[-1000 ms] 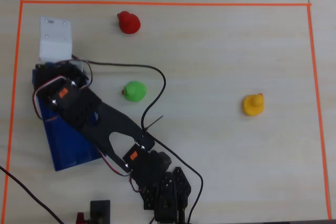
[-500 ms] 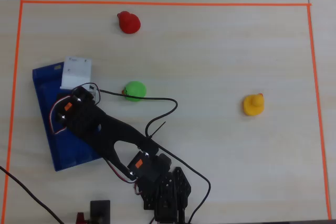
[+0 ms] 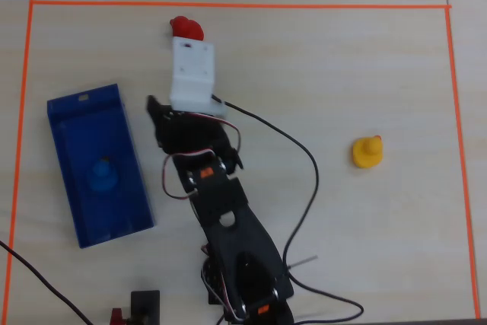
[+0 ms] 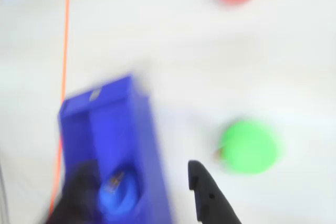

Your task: Grasp blue duck and put it into box.

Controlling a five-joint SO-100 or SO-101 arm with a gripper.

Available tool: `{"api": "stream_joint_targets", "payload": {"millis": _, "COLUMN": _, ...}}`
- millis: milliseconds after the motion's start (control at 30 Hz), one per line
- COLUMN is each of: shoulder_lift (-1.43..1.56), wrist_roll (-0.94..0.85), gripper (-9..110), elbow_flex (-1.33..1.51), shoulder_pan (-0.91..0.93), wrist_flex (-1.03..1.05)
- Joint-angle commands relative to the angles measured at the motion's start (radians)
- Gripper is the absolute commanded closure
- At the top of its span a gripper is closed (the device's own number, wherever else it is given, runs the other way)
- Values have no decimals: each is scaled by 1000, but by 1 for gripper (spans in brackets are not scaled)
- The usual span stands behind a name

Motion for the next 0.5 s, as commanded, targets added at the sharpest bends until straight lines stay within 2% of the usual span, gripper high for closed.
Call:
{"api": "stream_joint_targets", "payload": {"millis": 0, "shoulder_lift": 491, "wrist_roll": -107, "gripper": 101, "elbow_flex": 410, "shoulder_pan": 141, "wrist_flex": -98}}
{"api": "stream_joint_targets", "payload": {"millis": 100, "shoulder_lift": 698, "wrist_roll": -114, "gripper": 101, "elbow_flex": 601, "shoulder_pan": 192, "wrist_flex": -54}}
{"api": "stream_joint_targets", "payload": {"millis": 267, "shoulder_lift": 876, "wrist_roll": -140, "gripper": 101, "elbow_flex": 867, "shoulder_pan": 244, "wrist_flex": -28}}
{"api": "stream_joint_targets", "payload": {"millis": 467, "shoulder_lift": 914, "wrist_roll": -202, "gripper": 101, "elbow_flex": 904, "shoulder_pan": 241, "wrist_flex": 285}}
